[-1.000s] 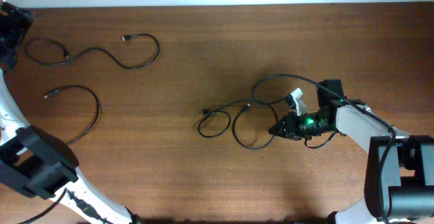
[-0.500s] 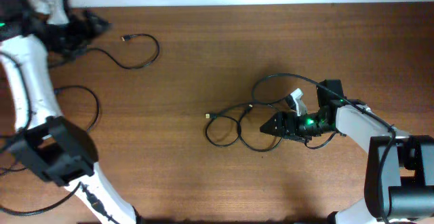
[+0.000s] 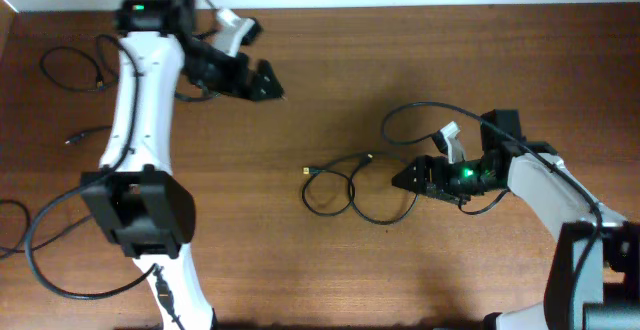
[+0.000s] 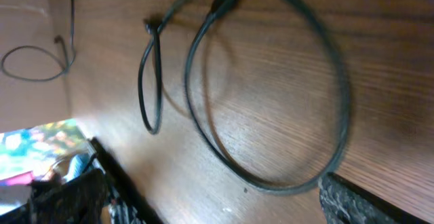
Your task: Untangle cables
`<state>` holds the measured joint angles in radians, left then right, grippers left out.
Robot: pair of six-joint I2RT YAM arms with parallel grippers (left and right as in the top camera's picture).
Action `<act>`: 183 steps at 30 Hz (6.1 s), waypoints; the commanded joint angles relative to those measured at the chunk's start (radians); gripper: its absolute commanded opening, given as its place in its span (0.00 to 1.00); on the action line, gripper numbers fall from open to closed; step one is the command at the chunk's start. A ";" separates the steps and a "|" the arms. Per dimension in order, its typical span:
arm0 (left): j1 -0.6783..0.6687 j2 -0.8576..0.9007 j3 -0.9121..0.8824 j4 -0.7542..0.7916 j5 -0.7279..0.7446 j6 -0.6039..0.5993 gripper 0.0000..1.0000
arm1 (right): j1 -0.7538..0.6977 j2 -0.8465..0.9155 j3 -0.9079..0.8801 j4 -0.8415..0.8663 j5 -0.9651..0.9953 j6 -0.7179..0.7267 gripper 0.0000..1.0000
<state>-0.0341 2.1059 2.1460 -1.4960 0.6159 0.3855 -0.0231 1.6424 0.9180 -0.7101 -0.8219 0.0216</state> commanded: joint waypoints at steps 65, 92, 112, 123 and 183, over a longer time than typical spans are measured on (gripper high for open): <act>-0.686 0.006 -0.711 0.578 -0.538 -0.890 0.85 | -0.351 -0.258 0.111 -0.335 0.233 -0.146 0.99; -0.554 0.006 -0.743 0.584 -0.684 -0.890 0.00 | -0.351 -0.258 0.111 -0.350 0.256 -0.146 0.99; 0.007 0.006 -0.843 0.595 -0.784 -0.889 0.00 | -0.351 -0.258 0.111 -0.345 0.259 -0.149 0.99; 0.431 0.006 -0.843 0.634 -0.881 -0.887 0.00 | -0.351 -0.258 0.111 -0.343 0.282 -0.149 0.99; 0.364 -0.071 -0.246 0.189 -0.615 -0.575 0.99 | -0.351 -0.258 0.111 -0.330 0.285 -0.148 0.99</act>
<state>0.4236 2.1010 1.8824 -1.2873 -0.0067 -0.2905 -0.3679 1.3994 1.0084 -1.0405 -0.5415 -0.1131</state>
